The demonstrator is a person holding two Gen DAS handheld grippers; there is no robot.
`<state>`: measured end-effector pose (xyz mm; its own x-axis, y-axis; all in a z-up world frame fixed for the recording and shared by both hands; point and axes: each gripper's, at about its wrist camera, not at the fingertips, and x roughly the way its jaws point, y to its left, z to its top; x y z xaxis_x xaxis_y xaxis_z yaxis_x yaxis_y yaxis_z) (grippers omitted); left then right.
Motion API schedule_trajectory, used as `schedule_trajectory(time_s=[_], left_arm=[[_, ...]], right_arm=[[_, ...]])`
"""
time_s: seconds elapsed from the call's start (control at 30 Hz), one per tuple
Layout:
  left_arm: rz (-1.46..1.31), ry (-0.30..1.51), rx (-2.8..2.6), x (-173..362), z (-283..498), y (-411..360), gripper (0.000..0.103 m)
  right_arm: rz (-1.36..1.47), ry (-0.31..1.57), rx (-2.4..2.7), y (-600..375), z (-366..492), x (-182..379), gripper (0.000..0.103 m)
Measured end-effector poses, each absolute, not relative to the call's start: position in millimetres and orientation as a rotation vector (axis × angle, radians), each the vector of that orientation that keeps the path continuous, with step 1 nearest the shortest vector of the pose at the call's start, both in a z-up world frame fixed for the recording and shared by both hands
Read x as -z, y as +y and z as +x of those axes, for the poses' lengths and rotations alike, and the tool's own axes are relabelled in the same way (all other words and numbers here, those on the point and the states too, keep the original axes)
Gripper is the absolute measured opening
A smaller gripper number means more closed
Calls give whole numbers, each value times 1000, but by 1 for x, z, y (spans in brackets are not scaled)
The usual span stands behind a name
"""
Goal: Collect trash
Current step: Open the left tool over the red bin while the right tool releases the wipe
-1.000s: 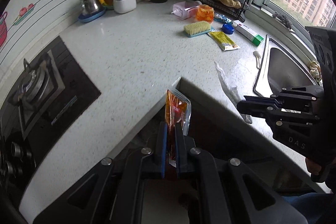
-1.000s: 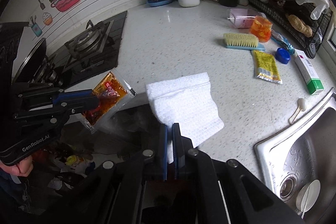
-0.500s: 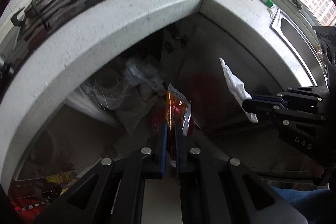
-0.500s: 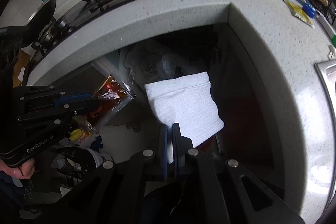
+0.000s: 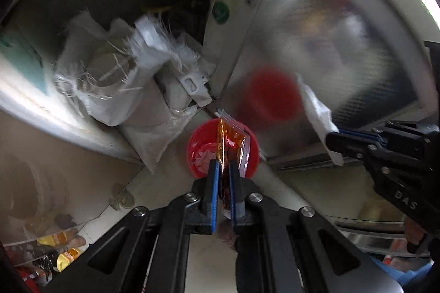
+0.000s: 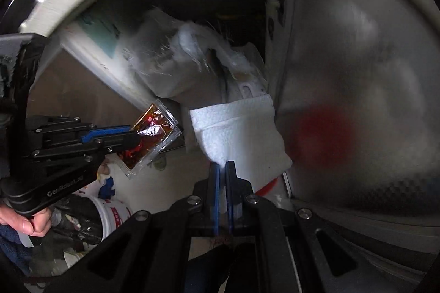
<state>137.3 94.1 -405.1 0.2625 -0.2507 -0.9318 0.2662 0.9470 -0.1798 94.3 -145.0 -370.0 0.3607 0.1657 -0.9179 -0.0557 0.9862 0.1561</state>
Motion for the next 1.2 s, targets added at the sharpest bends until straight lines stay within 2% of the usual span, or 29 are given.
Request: schedule_trajectory(time_s=[0.3, 0.37, 0.4, 0.43, 0.57, 1.07, 1.13, 1.2], left_arm=[[96, 1270, 454, 463, 165, 66, 7], [114, 1266, 476, 468, 167, 58, 16], [114, 1261, 485, 472, 169, 55, 28], [115, 1260, 488, 474, 171, 53, 33], [110, 1278, 490, 479, 177, 46, 40], [77, 1308, 370, 460, 162, 86, 41], [65, 1309, 348, 466, 159, 96, 47], [70, 1308, 311, 475, 157, 103, 48]], right_arm=[[179, 1196, -57, -169, 94, 426, 4], [188, 1196, -33, -175, 92, 432, 4], [197, 1194, -23, -178, 91, 433, 4], [204, 1191, -19, -179, 88, 435, 4], [222, 1201, 0, -185, 88, 442, 4], [144, 1237, -133, -159, 98, 433, 4], [120, 1243, -157, -150, 103, 441, 4], [99, 1258, -178, -144, 107, 451, 4]])
